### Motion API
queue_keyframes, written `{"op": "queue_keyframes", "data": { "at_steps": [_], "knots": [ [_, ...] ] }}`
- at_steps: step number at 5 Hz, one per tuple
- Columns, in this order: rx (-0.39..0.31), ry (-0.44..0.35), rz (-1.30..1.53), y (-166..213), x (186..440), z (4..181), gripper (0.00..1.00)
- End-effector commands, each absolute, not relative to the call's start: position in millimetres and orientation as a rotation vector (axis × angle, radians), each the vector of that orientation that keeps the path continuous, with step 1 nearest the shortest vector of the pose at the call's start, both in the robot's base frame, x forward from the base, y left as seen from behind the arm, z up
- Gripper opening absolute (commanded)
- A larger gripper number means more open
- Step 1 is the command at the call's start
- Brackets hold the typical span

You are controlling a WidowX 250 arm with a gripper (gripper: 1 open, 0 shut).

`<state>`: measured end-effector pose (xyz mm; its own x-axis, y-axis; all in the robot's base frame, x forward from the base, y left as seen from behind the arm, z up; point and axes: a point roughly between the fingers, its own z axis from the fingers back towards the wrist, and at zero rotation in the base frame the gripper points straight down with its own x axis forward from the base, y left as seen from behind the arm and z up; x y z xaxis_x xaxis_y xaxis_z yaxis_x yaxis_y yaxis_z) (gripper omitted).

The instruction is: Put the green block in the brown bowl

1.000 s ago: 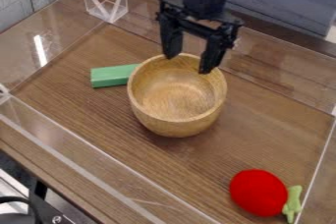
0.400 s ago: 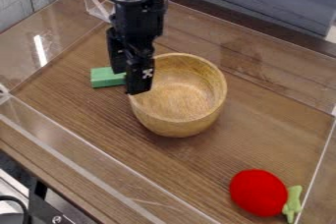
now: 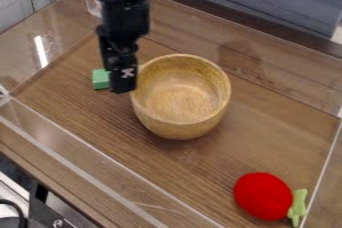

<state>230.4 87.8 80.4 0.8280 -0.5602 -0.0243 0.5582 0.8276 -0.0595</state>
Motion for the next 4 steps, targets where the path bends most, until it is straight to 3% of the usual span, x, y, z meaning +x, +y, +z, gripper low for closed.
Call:
{"op": "queue_keyframes", "data": {
  "at_steps": [1, 4],
  "knots": [
    [-0.023, -0.018, -0.574, 102, 232, 82.2, 1.00],
    [-0.026, -0.026, -0.634, 132, 264, 91.6, 1.00]
  ]
}}
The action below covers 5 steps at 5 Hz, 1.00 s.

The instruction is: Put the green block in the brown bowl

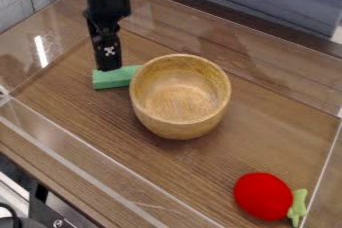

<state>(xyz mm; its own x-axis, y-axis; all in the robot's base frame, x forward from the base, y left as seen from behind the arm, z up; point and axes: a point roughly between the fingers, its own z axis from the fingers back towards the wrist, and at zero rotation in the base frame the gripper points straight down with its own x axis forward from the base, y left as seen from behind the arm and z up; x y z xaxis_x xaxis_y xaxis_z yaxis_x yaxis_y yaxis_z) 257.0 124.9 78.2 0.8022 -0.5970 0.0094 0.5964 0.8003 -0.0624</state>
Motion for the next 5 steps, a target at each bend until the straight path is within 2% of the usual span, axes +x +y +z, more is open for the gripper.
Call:
{"op": "queue_keyframes", "data": {
  "at_steps": [1, 2, 5],
  "knots": [
    [-0.040, -0.027, -0.721, 130, 257, 85.7, 1.00],
    [-0.055, -0.030, -0.800, 127, 251, 80.4, 1.00],
    [-0.068, -0.045, -0.877, 121, 263, 58.0, 1.00]
  ]
}}
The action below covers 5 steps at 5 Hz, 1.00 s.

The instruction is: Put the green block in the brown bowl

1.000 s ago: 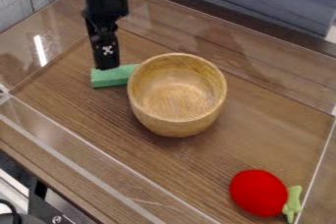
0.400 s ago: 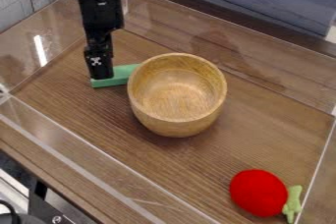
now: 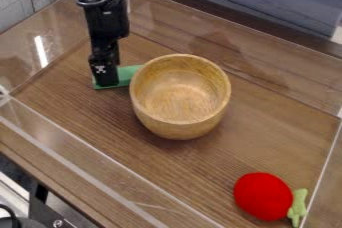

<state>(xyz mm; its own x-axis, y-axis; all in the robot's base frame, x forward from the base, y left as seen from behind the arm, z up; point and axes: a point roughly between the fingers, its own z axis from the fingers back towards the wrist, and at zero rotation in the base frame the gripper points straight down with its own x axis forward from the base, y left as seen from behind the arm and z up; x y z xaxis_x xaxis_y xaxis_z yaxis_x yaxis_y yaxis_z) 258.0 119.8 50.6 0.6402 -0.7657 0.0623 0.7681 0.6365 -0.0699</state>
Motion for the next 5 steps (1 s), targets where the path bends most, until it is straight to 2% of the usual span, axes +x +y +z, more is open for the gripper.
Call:
{"op": "queue_keyframes", "data": {
  "at_steps": [1, 3, 4, 5],
  "knots": [
    [-0.070, -0.052, -0.849, 116, 267, 54.0, 1.00],
    [-0.077, -0.057, -0.778, 113, 265, 37.3, 1.00],
    [-0.094, -0.062, -0.718, 120, 266, 34.8, 1.00],
    [-0.095, -0.061, -0.738, 126, 265, 33.3, 0.00]
  ]
}}
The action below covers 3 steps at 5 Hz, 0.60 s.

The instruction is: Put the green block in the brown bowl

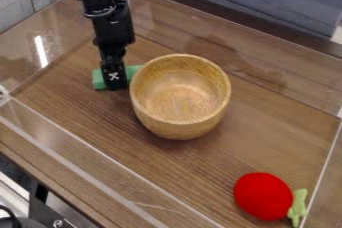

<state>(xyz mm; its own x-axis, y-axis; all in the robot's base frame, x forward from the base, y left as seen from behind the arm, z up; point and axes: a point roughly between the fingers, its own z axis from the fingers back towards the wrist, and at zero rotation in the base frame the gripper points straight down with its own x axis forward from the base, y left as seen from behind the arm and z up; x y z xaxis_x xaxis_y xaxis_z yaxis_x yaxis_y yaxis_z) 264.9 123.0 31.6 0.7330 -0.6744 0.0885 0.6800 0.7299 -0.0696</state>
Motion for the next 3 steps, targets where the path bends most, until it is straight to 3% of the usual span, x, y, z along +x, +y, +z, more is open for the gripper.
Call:
{"op": "queue_keyframes", "data": {
  "at_steps": [1, 3],
  "knots": [
    [-0.095, -0.071, -0.739, 130, 264, 40.4, 0.00],
    [-0.092, -0.122, -0.719, 111, 286, 70.1, 0.00]
  ]
}}
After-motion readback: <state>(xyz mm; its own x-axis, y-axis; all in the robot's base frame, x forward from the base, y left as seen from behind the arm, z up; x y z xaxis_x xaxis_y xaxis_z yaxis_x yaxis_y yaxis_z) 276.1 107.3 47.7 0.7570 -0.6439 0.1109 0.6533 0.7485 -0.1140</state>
